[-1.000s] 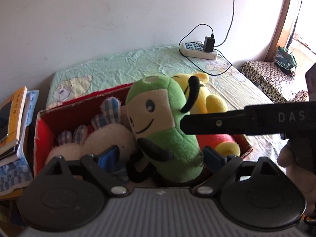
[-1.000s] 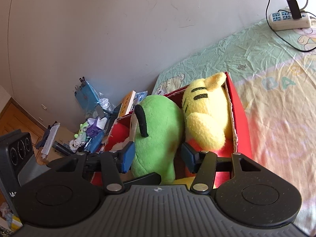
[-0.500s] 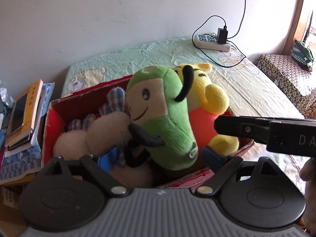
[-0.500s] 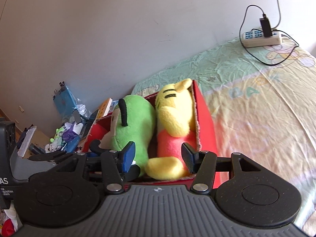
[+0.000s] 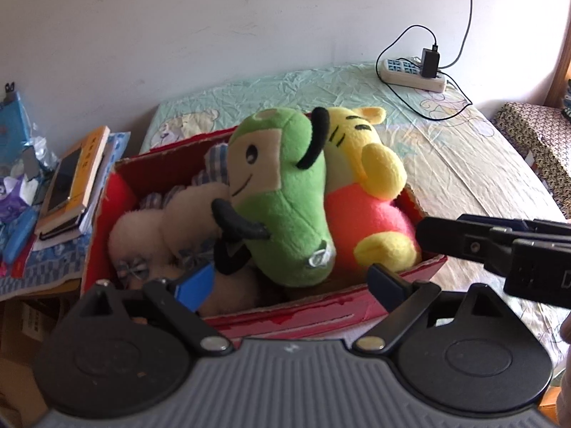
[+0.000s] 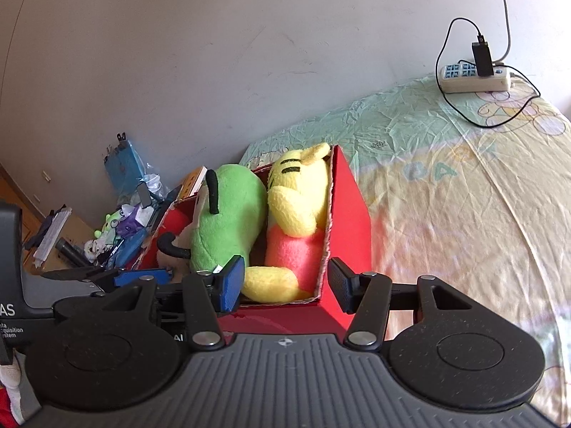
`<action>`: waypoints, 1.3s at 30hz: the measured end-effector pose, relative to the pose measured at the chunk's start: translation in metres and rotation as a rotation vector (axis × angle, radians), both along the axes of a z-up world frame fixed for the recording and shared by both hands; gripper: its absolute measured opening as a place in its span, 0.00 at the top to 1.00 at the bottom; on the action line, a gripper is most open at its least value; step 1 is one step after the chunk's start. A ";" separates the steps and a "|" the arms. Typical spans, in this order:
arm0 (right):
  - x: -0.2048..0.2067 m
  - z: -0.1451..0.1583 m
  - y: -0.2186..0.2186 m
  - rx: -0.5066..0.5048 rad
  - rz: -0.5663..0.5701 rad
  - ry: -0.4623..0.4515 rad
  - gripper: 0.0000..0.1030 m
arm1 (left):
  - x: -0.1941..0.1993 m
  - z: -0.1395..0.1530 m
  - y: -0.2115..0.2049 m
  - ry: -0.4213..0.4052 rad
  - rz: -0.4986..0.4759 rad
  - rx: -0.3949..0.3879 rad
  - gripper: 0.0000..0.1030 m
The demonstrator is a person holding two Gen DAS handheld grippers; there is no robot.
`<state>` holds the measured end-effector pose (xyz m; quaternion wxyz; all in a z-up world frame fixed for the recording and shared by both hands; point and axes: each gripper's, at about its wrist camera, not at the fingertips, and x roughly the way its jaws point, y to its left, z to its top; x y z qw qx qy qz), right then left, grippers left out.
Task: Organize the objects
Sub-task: 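Open both grippers and pull them back from the box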
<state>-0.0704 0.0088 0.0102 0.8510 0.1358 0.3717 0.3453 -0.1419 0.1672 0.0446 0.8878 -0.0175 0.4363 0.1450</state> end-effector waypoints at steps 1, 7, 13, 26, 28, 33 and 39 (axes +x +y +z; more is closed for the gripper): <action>0.001 0.000 -0.003 -0.011 0.004 -0.003 0.46 | -0.001 0.000 -0.005 0.002 0.010 0.009 0.08; 0.008 -0.006 -0.029 -0.051 0.005 0.009 0.46 | 0.006 -0.012 -0.037 0.050 0.035 -0.026 0.08; 0.013 -0.014 -0.062 -0.110 -0.035 0.023 0.46 | 0.022 -0.031 -0.080 0.112 0.012 -0.044 0.08; 0.024 -0.032 -0.136 -0.249 -0.195 0.043 0.46 | 0.064 -0.051 -0.160 0.175 -0.085 -0.012 0.08; 0.024 -0.034 -0.142 -0.269 -0.209 0.039 0.46 | 0.070 -0.053 -0.168 0.181 -0.088 -0.001 0.08; 0.026 -0.035 -0.152 -0.279 -0.206 0.034 0.46 | 0.077 -0.053 -0.178 0.183 -0.077 0.005 0.08; 0.027 -0.034 -0.141 -0.262 -0.151 0.028 0.46 | 0.069 -0.047 -0.172 0.168 -0.024 0.017 0.08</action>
